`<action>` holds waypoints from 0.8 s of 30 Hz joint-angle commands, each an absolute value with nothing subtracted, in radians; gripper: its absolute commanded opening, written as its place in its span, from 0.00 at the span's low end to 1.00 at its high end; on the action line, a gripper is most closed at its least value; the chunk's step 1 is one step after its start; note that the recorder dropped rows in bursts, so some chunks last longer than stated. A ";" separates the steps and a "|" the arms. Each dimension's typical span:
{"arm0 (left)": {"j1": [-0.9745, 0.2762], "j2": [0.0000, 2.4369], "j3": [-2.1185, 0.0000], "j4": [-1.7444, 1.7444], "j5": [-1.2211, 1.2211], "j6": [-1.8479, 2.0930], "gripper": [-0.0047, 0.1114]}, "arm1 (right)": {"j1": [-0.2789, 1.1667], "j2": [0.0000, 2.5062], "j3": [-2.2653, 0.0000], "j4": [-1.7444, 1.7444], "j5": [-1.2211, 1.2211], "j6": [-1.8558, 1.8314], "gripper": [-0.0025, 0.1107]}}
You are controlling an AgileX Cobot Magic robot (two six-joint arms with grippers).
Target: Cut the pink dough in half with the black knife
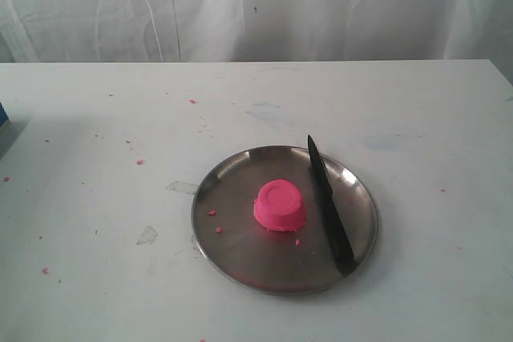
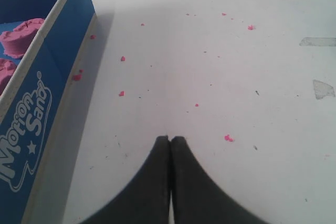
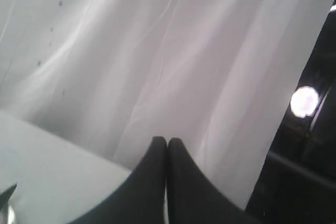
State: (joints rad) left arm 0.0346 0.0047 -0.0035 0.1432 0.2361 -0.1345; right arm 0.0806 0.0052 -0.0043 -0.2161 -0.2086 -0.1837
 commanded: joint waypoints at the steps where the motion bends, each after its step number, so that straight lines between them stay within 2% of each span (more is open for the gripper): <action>1: 0.038 0.000 0.000 0.135 0.238 -0.134 0.04 | 0.079 0.000 0.000 -0.210 -0.459 -0.146 0.02; 3: 0.038 0.000 0.000 0.135 0.238 -0.134 0.04 | 0.079 0.000 0.000 -0.156 -0.505 -0.060 0.02; 8: 0.038 0.000 0.000 0.135 0.238 -0.134 0.04 | 0.079 0.000 0.000 -0.123 -0.286 -0.138 0.02; 12: 0.038 0.000 0.000 0.135 0.238 -0.134 0.04 | 0.079 0.000 0.000 -0.102 -0.380 -0.097 0.02; 17: 0.038 0.000 0.000 0.135 0.238 -0.134 0.04 | 0.079 0.000 0.000 0.210 -0.406 -0.006 0.02; 24: 0.038 0.000 0.000 0.135 0.238 -0.134 0.04 | 0.079 0.236 0.000 0.247 -0.405 -0.026 0.02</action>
